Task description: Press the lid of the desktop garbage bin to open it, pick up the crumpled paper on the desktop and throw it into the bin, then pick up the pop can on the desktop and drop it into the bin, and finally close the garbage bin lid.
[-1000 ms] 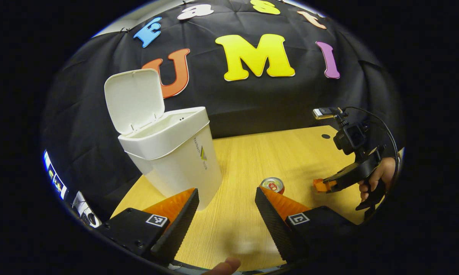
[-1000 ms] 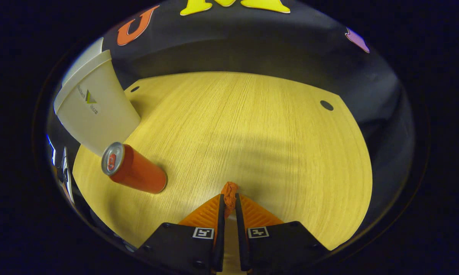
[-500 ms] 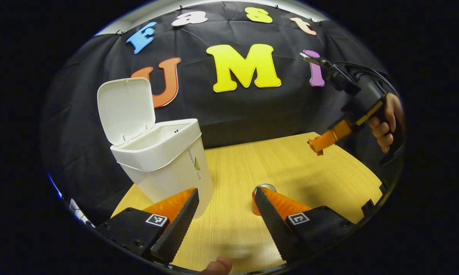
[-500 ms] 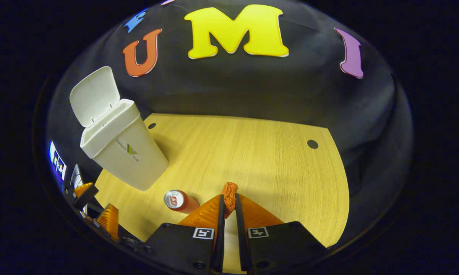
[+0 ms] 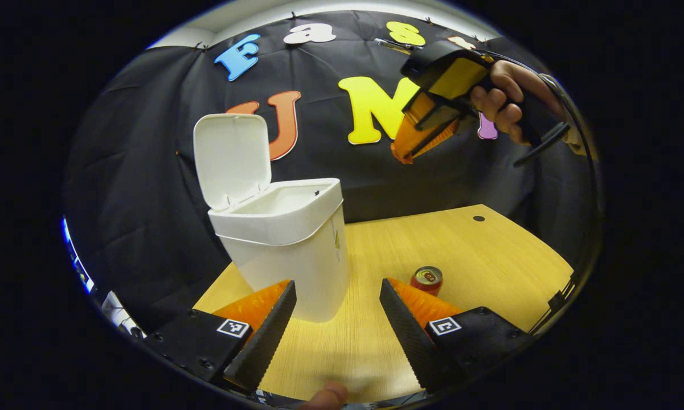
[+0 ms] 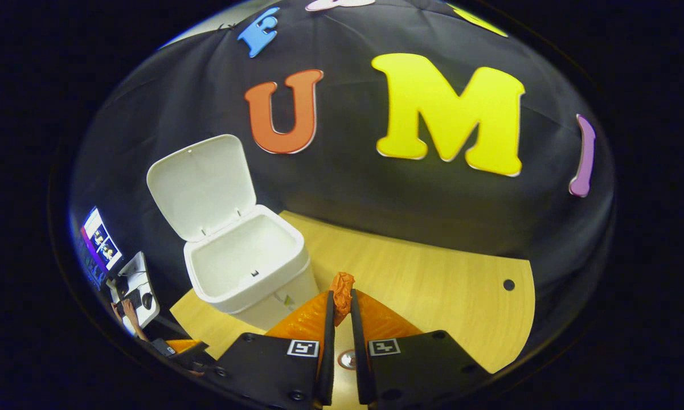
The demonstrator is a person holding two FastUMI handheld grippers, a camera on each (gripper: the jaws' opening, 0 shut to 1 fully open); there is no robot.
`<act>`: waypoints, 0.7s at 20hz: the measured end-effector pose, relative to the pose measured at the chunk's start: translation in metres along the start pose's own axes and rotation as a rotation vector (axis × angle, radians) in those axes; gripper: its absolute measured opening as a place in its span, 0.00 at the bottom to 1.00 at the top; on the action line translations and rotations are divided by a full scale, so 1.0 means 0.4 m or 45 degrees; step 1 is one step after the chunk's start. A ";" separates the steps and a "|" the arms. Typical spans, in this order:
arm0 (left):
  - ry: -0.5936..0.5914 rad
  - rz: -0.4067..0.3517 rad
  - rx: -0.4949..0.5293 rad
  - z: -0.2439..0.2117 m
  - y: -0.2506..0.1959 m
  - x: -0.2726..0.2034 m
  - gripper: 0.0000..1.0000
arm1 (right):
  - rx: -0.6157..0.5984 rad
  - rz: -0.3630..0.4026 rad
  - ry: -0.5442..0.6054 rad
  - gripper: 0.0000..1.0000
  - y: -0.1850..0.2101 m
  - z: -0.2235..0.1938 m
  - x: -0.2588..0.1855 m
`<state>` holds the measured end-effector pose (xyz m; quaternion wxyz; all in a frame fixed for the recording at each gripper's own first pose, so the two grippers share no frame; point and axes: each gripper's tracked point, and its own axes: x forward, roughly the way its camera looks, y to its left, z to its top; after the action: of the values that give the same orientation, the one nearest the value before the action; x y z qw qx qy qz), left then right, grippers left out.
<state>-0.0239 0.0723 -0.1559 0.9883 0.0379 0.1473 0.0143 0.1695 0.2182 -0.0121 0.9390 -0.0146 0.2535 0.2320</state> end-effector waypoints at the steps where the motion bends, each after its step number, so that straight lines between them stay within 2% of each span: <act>1: 0.000 0.012 -0.021 -0.002 0.020 -0.003 0.98 | -0.026 0.031 -0.006 0.17 0.052 0.014 0.026; 4: -0.013 0.078 -0.049 -0.007 0.091 -0.008 0.98 | -0.105 0.136 0.004 0.14 0.206 0.028 0.100; 7: 0.002 0.129 -0.048 -0.027 0.150 -0.006 0.98 | -0.148 0.188 0.053 0.17 0.312 0.002 0.172; 8: 0.007 0.141 -0.043 -0.031 0.164 -0.007 0.98 | -0.156 0.189 0.071 0.21 0.329 -0.010 0.188; 10: 0.021 0.156 -0.023 -0.052 0.182 -0.018 0.98 | -0.140 0.179 0.097 0.18 0.347 -0.024 0.218; 12: 0.024 0.173 -0.009 -0.069 0.202 -0.026 0.98 | -0.108 0.176 0.115 0.27 0.359 -0.045 0.242; 14: 0.032 0.177 -0.025 -0.083 0.208 -0.027 0.98 | -0.083 0.176 0.134 0.27 0.363 -0.061 0.254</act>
<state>-0.0453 0.1573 -0.1778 0.9833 0.0380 0.1565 0.0847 0.1715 0.3877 -0.0692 0.9052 -0.0398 0.2953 0.3031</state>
